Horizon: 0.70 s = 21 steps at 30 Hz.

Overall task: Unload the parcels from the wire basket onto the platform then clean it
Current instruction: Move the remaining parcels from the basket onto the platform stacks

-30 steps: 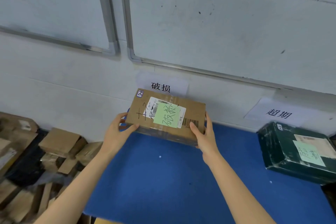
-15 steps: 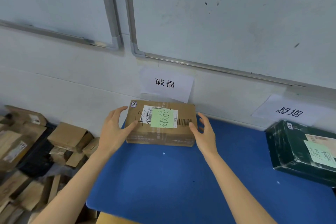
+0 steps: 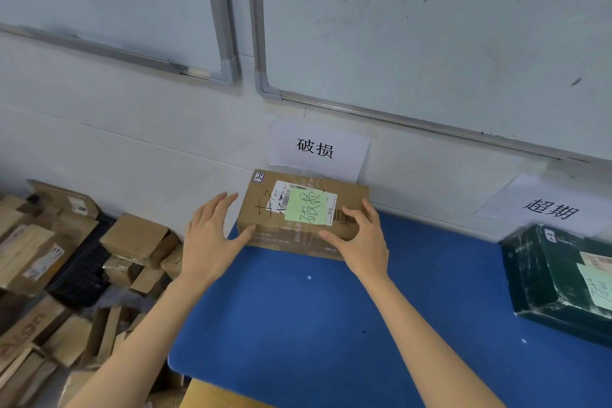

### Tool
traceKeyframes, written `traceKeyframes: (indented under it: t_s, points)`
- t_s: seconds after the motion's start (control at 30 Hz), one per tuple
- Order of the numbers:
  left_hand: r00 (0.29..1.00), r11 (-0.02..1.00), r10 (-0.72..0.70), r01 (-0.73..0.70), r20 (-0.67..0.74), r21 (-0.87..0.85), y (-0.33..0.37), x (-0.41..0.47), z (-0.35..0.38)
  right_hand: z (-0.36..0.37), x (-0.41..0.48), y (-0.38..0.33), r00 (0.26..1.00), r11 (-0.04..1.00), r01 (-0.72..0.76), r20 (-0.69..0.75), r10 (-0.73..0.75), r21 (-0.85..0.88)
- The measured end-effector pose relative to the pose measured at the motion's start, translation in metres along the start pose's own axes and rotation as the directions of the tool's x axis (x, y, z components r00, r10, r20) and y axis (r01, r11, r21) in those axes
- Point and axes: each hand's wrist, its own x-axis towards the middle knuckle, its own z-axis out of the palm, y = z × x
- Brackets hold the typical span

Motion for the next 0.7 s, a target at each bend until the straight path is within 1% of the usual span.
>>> traceKeyframes:
  t_s: [0.17, 0.4, 0.57, 0.7]
  points:
    - [0.999, 0.989, 0.049, -0.048, 0.000, 0.140, -0.005, 0.000, -0.001, 0.008, 0.008, -0.008, 0.998, 1.000, -0.022, -0.059, 0.021, -0.019]
    - [0.997, 0.978, 0.072, -0.073, 0.011, 0.195, -0.011, -0.002, -0.006, 0.011, 0.025, -0.012, 0.997, 0.998, -0.045, -0.060, 0.042, -0.048]
    - [0.996, 0.973, 0.085, -0.089, 0.030, 0.213, -0.012, -0.004, -0.014, 0.009, 0.032, -0.014, 0.998, 0.995, -0.051, -0.027, 0.048, -0.090]
    - [0.992, 0.969, 0.122, -0.128, 0.042, 0.212, -0.009, -0.005, -0.019, 0.004, 0.035, -0.017, 0.998, 0.990, -0.045, 0.043, 0.052, -0.137]
